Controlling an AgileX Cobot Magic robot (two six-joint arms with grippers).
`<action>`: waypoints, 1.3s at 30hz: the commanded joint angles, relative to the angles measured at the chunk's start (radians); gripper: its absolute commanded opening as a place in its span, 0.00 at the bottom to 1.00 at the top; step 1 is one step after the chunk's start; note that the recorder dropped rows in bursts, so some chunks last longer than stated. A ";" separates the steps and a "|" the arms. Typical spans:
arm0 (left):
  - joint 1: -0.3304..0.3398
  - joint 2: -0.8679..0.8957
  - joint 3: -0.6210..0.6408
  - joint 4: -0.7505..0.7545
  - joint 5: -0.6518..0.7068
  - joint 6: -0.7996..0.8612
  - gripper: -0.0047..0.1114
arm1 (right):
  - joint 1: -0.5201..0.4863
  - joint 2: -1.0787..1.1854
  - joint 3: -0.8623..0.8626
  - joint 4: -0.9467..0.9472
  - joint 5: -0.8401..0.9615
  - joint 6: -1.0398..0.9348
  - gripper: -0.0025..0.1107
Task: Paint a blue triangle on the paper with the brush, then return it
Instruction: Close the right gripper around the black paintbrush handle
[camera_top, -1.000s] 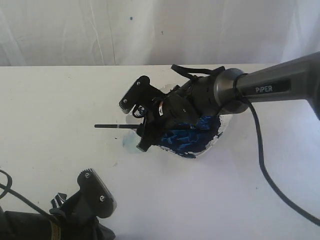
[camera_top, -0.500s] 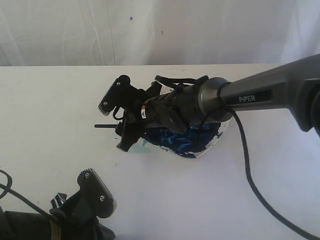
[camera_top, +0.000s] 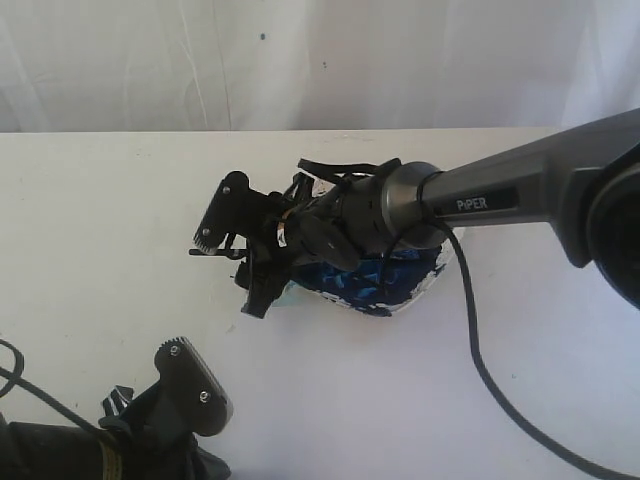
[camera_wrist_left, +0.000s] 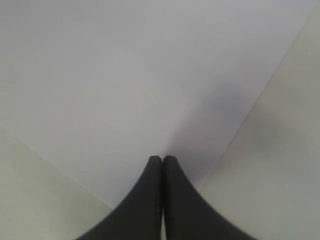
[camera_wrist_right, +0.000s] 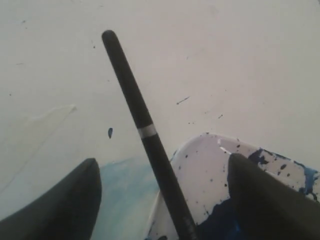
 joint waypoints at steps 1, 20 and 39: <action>0.003 0.005 0.007 -0.007 0.033 -0.001 0.04 | 0.001 0.005 -0.007 -0.027 -0.017 -0.015 0.59; 0.003 0.005 0.007 -0.007 0.033 -0.001 0.04 | 0.018 0.076 -0.099 -0.037 -0.011 -0.015 0.57; 0.003 0.005 0.007 -0.007 0.033 -0.001 0.04 | 0.018 0.105 -0.106 -0.037 0.009 -0.015 0.50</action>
